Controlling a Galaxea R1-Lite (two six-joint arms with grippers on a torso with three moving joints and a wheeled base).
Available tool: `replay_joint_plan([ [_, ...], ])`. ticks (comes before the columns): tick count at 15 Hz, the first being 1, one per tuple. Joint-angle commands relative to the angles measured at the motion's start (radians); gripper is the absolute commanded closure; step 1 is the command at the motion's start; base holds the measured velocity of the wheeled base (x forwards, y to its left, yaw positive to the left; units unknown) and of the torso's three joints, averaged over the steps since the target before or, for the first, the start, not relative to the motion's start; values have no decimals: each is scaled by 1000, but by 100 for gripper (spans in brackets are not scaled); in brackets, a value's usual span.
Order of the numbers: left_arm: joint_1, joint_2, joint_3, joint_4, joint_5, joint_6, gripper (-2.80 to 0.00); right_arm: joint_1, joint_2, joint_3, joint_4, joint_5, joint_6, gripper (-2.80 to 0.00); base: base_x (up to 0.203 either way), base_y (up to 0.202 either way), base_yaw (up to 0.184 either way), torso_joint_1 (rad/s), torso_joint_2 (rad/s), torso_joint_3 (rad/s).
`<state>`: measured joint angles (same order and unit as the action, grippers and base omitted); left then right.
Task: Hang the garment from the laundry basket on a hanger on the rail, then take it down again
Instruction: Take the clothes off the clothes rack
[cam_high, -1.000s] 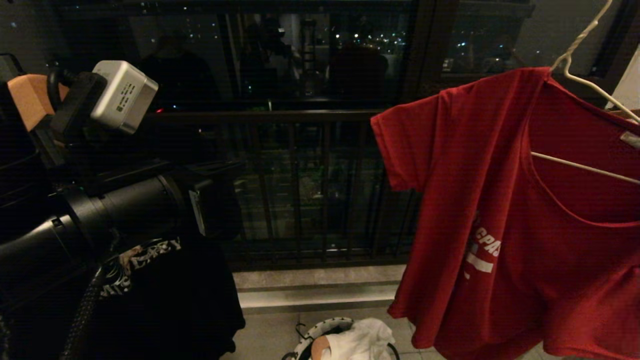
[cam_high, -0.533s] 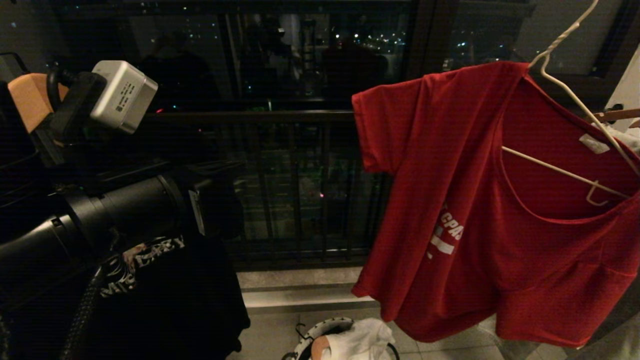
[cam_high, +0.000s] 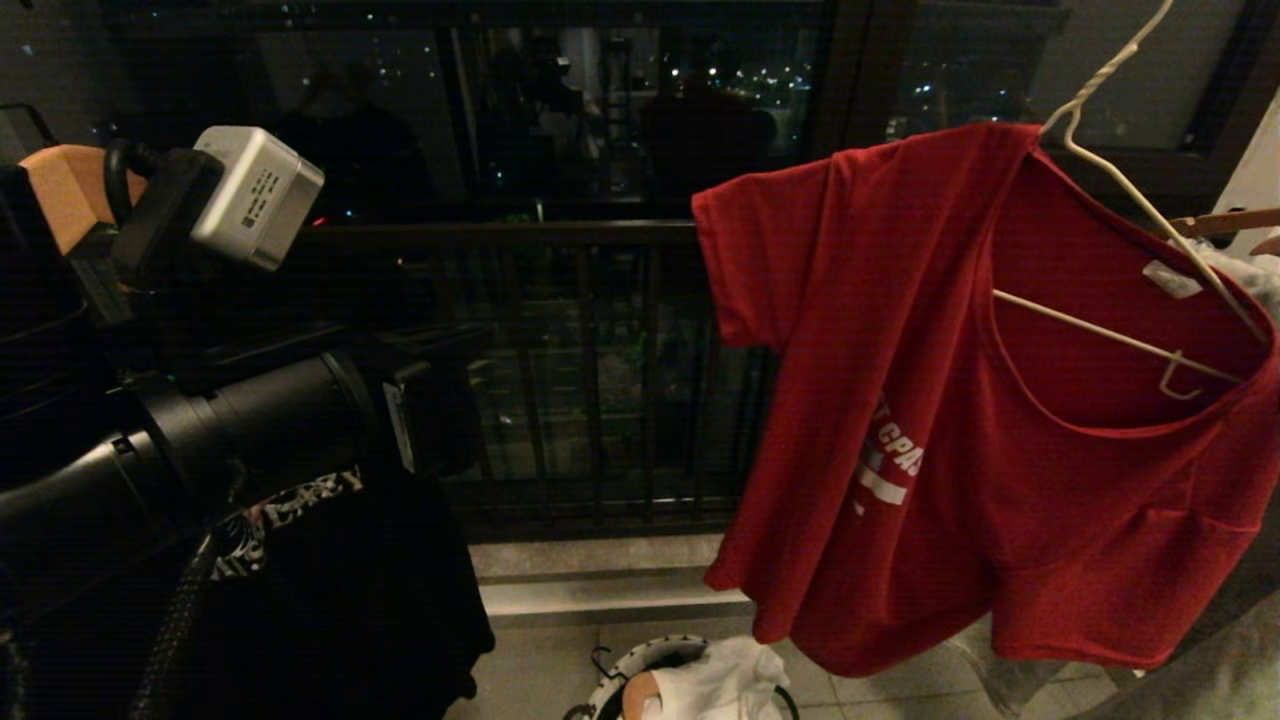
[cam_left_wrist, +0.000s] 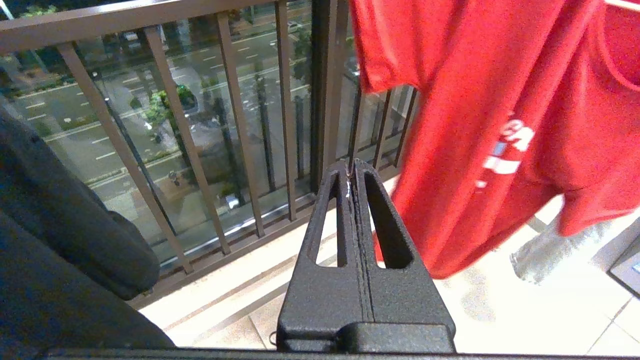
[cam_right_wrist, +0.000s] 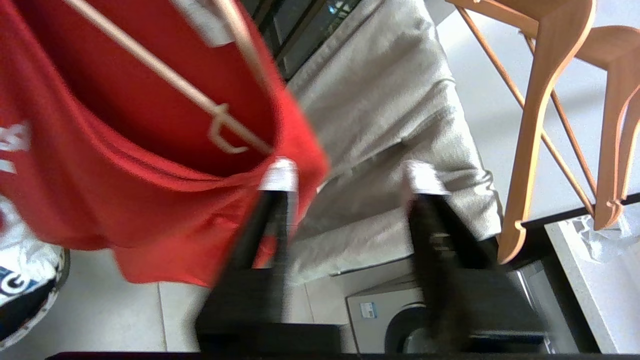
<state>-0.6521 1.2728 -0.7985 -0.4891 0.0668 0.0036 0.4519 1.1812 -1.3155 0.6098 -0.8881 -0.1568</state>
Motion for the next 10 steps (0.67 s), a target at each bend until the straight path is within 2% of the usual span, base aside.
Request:
replay_joint_plan([
  [1,0,5,1,-3,1,0,0,5,-6,9,2,-5,-3,-280,0,0,0,0,0,0],
  [7,0,9,1,-3,1,0,0,-4,13,11,-5,-5,-1,-280,0,0,0,0,0,0],
  [10,0,8,1,-2,1,0,0,-109,56,9,-9,-4,-3,-280,0,0,0,0,0,0],
])
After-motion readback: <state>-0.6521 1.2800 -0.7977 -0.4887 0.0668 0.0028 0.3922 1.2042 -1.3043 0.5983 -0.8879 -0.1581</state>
